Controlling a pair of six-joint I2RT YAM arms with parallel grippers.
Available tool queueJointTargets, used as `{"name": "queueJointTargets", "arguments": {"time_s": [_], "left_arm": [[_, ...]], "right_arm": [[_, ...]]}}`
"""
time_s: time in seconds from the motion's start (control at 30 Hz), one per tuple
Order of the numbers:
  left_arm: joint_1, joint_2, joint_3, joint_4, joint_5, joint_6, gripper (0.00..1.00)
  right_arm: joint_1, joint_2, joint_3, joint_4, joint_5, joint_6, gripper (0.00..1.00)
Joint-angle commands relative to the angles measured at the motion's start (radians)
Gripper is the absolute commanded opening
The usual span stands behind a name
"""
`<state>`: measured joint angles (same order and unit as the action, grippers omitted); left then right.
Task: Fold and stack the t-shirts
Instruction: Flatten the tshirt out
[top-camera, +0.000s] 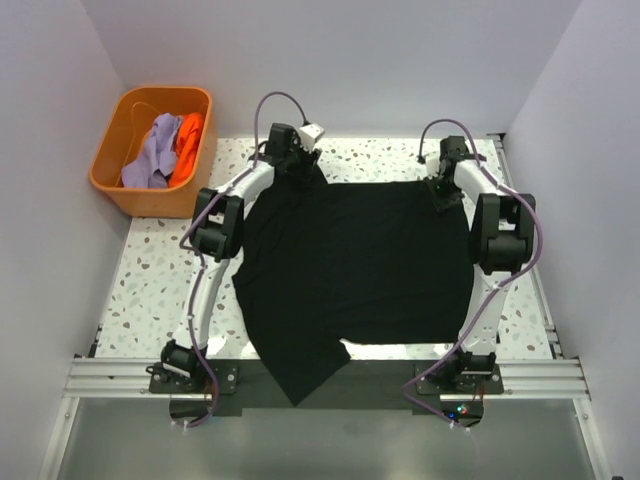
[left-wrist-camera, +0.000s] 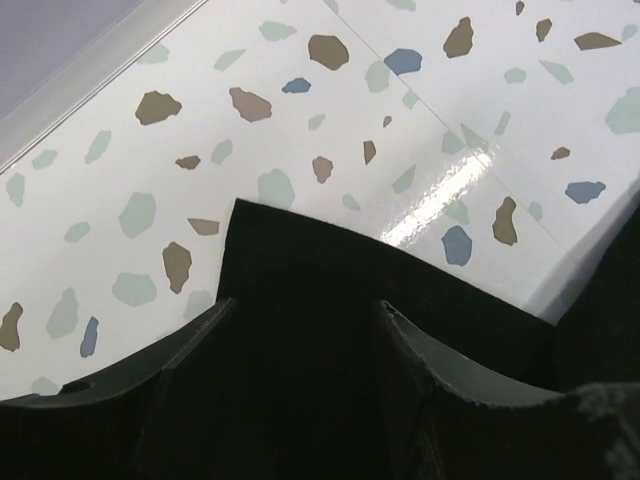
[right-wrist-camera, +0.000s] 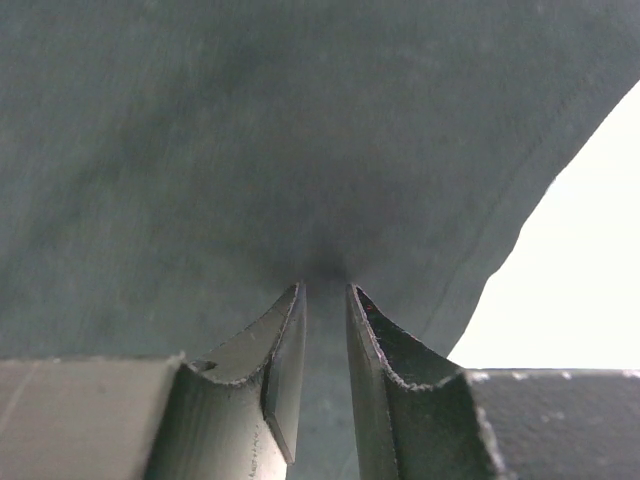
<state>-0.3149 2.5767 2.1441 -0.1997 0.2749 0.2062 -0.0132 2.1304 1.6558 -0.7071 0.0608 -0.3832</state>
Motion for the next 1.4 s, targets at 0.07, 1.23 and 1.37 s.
{"name": "queueJointTargets", "arguments": {"time_s": [0.07, 1.23, 1.37], "left_arm": [[0.011, 0.048, 0.102, -0.003, -0.039, 0.047, 0.48], [0.168, -0.118, -0.020, 0.115, -0.105, -0.076, 0.59], [0.169, -0.124, 0.022, 0.095, -0.008, -0.076, 0.57]], "right_arm": [[-0.004, 0.100, 0.093, -0.033, -0.003, 0.026, 0.27], [-0.004, 0.120, 0.144, -0.144, -0.047, -0.026, 0.24], [-0.002, 0.094, 0.144, -0.170, -0.058, -0.036, 0.24]]}}
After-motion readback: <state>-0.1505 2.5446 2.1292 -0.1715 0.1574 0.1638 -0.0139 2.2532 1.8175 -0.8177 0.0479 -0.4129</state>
